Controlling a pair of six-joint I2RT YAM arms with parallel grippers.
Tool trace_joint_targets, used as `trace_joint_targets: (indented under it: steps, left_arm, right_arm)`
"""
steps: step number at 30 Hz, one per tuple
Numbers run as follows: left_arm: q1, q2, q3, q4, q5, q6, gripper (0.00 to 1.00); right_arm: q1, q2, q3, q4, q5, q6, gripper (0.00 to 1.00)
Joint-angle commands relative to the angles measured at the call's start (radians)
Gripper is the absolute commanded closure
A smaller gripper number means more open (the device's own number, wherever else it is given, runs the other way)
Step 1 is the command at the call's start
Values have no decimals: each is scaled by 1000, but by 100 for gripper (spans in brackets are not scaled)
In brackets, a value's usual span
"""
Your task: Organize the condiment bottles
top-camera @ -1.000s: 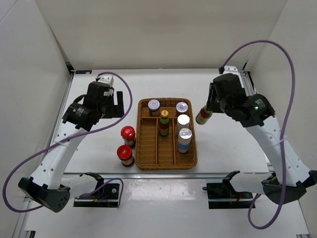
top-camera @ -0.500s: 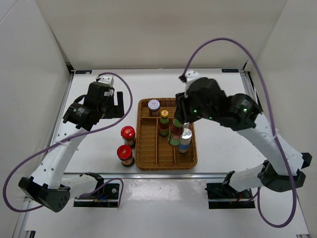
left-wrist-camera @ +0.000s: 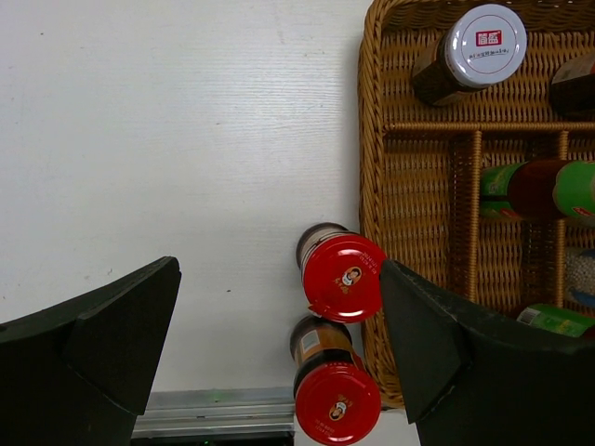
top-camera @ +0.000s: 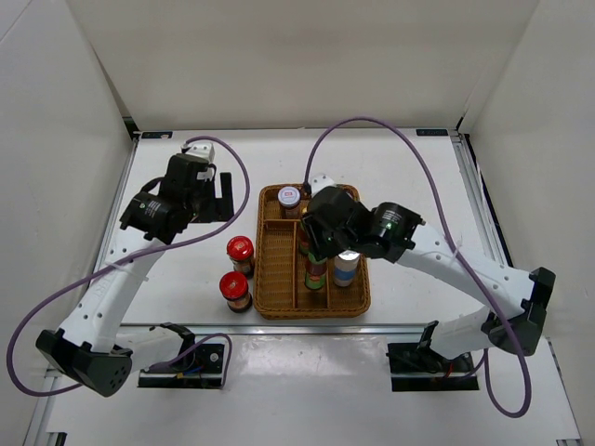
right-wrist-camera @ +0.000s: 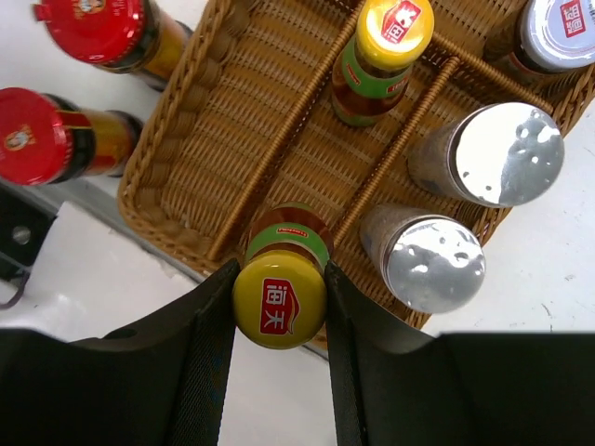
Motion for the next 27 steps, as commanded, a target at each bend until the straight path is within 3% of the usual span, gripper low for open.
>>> trace_joint_targets:
  steps: [1,11,13,14,19,22,27]
  left_arm:
    - [6,-6,-14,-1,-4,-18,1]
    - [6,27,-70,19,62,-63,1]
    - [6,36,-103,29,83,-72,1]
    - [6,36,-116,41,97,-72,1]
    - [6,36,-194,88,203,-90,1]
    - [6,36,-225,110,235,-100,1]
    - [6,45,-269,140,244,-109,1]
  right_arm:
    - [6,-12,-41,167,64,15,100]
    - [45,39,-153,216,147,58,96]
    - [54,48,-153,216,156,67,82]
    - [54,48,-153,216,166,67,63]
    - [63,37,-101,170,187,85,11]
    - [72,16,-64,147,196,85,0]
    - [82,-15,0,112,230,76,0]
